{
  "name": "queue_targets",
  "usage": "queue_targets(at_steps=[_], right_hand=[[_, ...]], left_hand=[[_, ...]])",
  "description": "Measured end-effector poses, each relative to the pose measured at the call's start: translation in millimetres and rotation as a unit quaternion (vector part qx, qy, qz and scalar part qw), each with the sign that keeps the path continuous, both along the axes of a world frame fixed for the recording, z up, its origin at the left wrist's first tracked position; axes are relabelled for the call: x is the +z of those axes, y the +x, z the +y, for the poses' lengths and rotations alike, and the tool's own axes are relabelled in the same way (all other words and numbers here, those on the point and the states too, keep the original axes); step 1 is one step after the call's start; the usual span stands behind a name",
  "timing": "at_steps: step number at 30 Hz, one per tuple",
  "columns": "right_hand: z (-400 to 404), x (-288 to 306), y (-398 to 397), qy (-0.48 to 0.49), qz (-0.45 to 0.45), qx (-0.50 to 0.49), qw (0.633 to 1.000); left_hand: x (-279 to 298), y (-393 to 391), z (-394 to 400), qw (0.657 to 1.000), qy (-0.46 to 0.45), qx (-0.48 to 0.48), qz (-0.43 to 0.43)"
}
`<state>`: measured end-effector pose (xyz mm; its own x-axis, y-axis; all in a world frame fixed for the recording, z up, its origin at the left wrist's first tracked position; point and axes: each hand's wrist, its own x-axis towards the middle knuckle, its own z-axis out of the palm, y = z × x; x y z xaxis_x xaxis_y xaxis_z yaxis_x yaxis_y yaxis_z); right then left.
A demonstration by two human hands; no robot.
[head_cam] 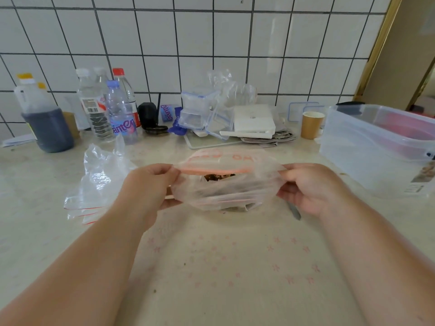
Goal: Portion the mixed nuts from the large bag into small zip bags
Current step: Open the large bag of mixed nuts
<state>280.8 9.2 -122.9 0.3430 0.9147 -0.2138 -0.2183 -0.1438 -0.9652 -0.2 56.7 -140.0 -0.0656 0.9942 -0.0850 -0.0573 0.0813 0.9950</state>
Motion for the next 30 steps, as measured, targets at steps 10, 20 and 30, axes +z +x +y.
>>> queue_targets(at_steps=[10,20,30], right_hand=[[-7,2,6,-0.015,0.305,0.079,0.949],[-7,3,1,0.039,0.362,0.185,0.913],[-1,-3,-17,0.092,-0.042,0.021,0.995]], left_hand=[[13,7,-7,0.896,-0.162,-0.113,-0.397],[13,8,-6,0.917,-0.072,-0.124,-0.372],[-5,17,-11,0.954,0.143,0.099,0.242]])
